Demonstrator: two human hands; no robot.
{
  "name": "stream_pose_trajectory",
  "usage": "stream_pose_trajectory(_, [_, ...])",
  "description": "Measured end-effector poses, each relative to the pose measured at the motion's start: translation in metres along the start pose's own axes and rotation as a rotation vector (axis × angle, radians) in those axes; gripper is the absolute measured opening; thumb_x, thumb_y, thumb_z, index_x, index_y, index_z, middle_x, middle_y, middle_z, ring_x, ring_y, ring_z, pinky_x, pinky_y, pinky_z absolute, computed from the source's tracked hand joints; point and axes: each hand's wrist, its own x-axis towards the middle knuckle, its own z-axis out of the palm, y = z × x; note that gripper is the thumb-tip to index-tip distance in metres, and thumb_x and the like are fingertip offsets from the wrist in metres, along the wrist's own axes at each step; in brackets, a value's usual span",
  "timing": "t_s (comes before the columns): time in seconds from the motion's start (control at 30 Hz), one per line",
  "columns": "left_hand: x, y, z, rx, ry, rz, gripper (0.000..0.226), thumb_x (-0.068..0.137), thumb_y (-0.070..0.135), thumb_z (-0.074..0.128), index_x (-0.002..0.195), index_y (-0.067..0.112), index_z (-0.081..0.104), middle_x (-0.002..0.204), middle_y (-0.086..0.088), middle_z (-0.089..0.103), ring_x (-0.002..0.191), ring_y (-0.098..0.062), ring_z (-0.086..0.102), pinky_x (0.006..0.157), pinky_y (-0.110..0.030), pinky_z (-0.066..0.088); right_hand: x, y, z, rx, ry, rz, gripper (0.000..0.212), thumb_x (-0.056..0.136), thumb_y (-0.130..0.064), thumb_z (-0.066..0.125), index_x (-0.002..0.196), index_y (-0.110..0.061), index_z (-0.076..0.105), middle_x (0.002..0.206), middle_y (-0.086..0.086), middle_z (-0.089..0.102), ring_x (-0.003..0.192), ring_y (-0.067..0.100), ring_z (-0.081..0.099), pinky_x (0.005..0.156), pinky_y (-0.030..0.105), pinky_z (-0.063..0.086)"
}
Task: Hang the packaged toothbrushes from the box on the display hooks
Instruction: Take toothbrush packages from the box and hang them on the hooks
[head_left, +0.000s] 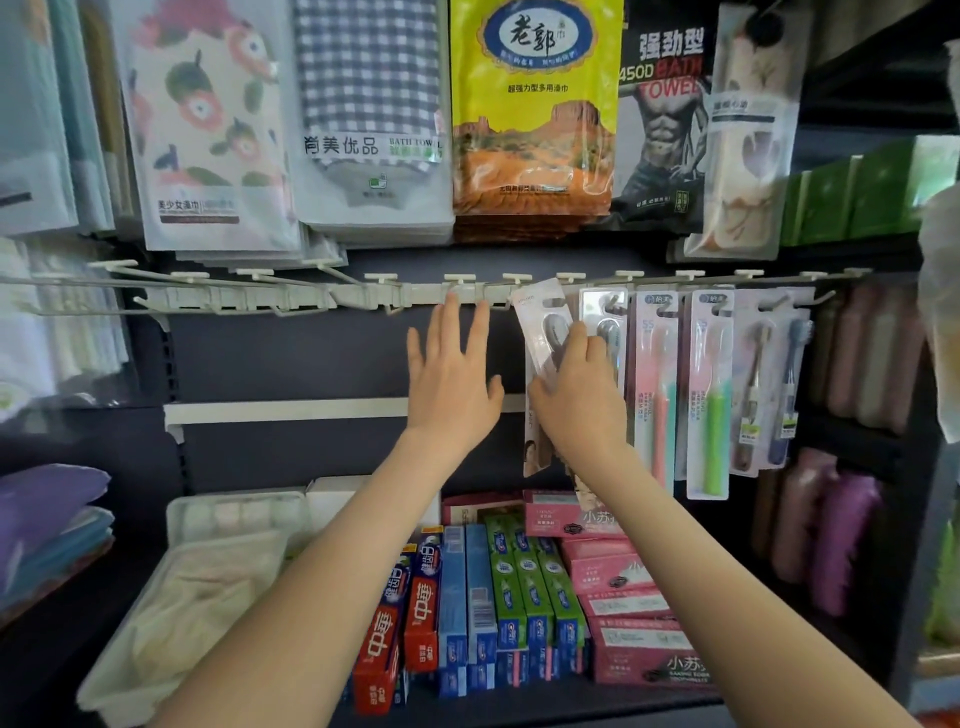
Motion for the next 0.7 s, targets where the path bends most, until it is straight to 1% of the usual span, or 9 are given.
stream_pose_trajectory(0.1, [0.006, 0.001, -0.002, -0.007, 0.032, -0.010, 0.079, 0.096, 0.031, 0.050, 0.154, 0.012, -0.001, 0.161, -0.013, -0.003, 0.149, -0.027, -0.004, 0.118, -0.047, -0.001, 0.000, 0.002, 0.000, 0.008, 0.006, -0.006, 0.069, 0.090, -0.020, 0.057, 0.146, -0.004, 0.019, 0.138, 0.014, 0.037, 0.120, 0.028, 0.044, 0.083, 0.035, 0.047])
stream_pose_trajectory(0.27, [0.007, -0.005, 0.000, -0.010, 0.003, -0.020, 0.080, 0.096, 0.029, 0.050, 0.154, 0.007, -0.001, 0.162, -0.009, -0.002, 0.149, -0.024, -0.005, 0.119, -0.044, -0.003, -0.005, 0.011, -0.001, 0.050, -0.002, -0.018, 0.071, 0.087, -0.016, 0.059, 0.146, -0.007, 0.021, 0.138, 0.013, 0.036, 0.120, 0.030, 0.044, 0.086, 0.040, 0.051])
stream_pose_trajectory(0.4, [0.007, -0.006, 0.002, -0.015, -0.011, -0.020, 0.082, 0.095, 0.032, 0.052, 0.154, 0.007, 0.001, 0.162, -0.008, -0.003, 0.149, -0.024, -0.007, 0.118, -0.044, -0.005, -0.010, 0.011, 0.000, 0.052, -0.027, -0.030, 0.069, 0.087, -0.016, 0.060, 0.144, -0.008, 0.024, 0.135, 0.011, 0.037, 0.117, 0.028, 0.045, 0.082, 0.034, 0.047])
stream_pose_trajectory(0.47, [0.007, -0.007, 0.002, -0.005, -0.014, -0.020, 0.082, 0.094, 0.034, 0.052, 0.154, 0.007, 0.002, 0.162, -0.007, -0.003, 0.149, -0.024, -0.007, 0.118, -0.045, -0.006, -0.007, 0.010, 0.001, 0.061, -0.035, -0.006, 0.068, 0.088, -0.016, 0.060, 0.145, -0.006, 0.023, 0.136, 0.013, 0.036, 0.119, 0.029, 0.045, 0.084, 0.034, 0.046])
stream_pose_trajectory(0.6, [0.007, -0.010, 0.002, 0.024, -0.013, -0.006, 0.082, 0.094, 0.035, 0.052, 0.154, 0.010, 0.003, 0.162, -0.005, -0.003, 0.149, -0.024, -0.007, 0.118, -0.046, -0.005, 0.000, 0.003, 0.007, 0.027, -0.041, 0.018, 0.068, 0.091, -0.016, 0.057, 0.147, -0.002, 0.020, 0.141, 0.016, 0.035, 0.123, 0.031, 0.044, 0.090, 0.037, 0.047])
stream_pose_trajectory(0.7, [0.006, -0.014, -0.001, 0.034, -0.012, 0.006, 0.081, 0.094, 0.034, 0.053, 0.154, 0.011, 0.003, 0.163, -0.004, -0.002, 0.149, -0.024, -0.007, 0.118, -0.047, -0.004, 0.000, 0.003, 0.012, 0.052, -0.040, 0.043, 0.067, 0.090, -0.014, 0.057, 0.145, -0.002, 0.022, 0.141, 0.016, 0.035, 0.121, 0.031, 0.045, 0.090, 0.038, 0.049])
